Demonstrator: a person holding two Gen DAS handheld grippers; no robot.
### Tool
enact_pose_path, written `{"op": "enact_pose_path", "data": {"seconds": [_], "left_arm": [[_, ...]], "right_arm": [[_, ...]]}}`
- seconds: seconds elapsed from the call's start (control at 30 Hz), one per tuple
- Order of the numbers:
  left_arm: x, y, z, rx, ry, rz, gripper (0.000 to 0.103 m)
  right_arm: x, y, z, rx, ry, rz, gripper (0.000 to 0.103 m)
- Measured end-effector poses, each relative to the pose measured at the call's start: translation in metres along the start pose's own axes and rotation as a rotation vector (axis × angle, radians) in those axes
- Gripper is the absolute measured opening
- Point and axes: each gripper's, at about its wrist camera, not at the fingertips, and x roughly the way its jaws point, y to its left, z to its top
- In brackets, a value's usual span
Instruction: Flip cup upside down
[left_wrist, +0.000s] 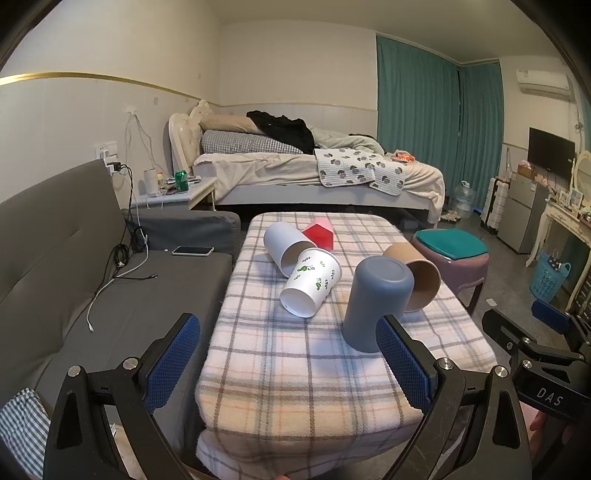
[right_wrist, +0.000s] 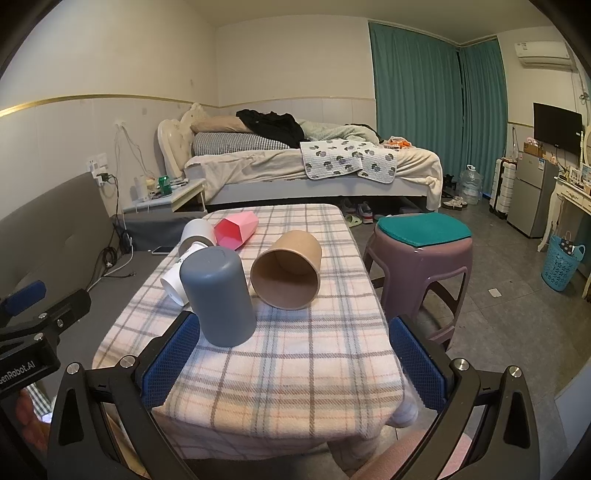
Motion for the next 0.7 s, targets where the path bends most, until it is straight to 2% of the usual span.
{"op": "enact_pose_path", "data": {"seconds": [0.7], "left_arm": [[-0.0006, -0.0013, -0.0002, 0.007, -0.004, 0.000, 0.099]], "right_arm": [[-0.0003, 0.0006, -0.0017, -0.002, 0.001, -0.006, 0.103]]}}
